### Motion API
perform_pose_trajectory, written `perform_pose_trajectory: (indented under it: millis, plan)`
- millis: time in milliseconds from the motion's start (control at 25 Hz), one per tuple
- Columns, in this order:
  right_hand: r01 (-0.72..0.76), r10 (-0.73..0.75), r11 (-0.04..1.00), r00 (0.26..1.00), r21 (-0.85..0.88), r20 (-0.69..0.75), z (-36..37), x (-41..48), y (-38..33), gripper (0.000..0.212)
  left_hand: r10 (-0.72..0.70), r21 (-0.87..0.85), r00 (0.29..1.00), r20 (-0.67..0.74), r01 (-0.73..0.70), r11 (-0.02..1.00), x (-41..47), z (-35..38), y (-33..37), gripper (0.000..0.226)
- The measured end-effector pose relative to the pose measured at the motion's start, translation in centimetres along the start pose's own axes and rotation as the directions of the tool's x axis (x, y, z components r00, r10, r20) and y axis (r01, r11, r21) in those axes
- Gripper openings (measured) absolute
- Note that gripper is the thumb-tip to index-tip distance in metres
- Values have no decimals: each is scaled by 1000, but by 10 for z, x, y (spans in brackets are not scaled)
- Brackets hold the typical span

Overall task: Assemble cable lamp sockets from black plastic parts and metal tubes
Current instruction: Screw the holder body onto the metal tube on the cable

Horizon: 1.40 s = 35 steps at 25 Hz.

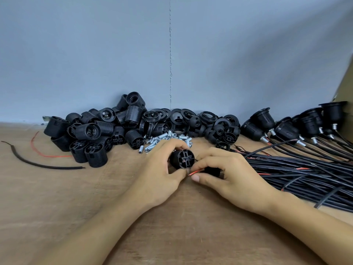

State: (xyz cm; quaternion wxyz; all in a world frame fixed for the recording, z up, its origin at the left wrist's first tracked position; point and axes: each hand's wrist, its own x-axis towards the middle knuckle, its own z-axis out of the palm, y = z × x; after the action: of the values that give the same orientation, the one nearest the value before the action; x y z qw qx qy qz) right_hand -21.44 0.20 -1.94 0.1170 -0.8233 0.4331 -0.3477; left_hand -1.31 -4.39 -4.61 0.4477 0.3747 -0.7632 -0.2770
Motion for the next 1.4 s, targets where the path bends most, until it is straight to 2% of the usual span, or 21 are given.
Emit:
perform_pose_trajectory:
  millis: [200, 440, 680, 920, 1400]
  plan:
    - [23, -24, 999, 999, 27, 28, -4, 1, -1, 6, 30, -25, 999, 25, -30, 999, -1, -1, 3, 47]
    - [14, -13, 999, 1000, 41, -25, -4, 1, -8, 8, 64, -66, 998, 9, -63, 996, -2, 1, 4, 42]
    - [-49, 55, 996, 994, 68, -94, -2, 0, -15, 14, 202, 58, 973, -110, -197, 979, -3, 3, 8, 44]
    - [-88, 100, 993, 980, 78, -174, 2, -1, -23, 17, 295, 129, 941, -165, -276, 952, -3, 3, 10, 41]
    - [-148, 157, 987, 966, 61, -204, 6, -1, -26, 17, 354, 239, 917, -184, -308, 921, -4, 4, 11, 35]
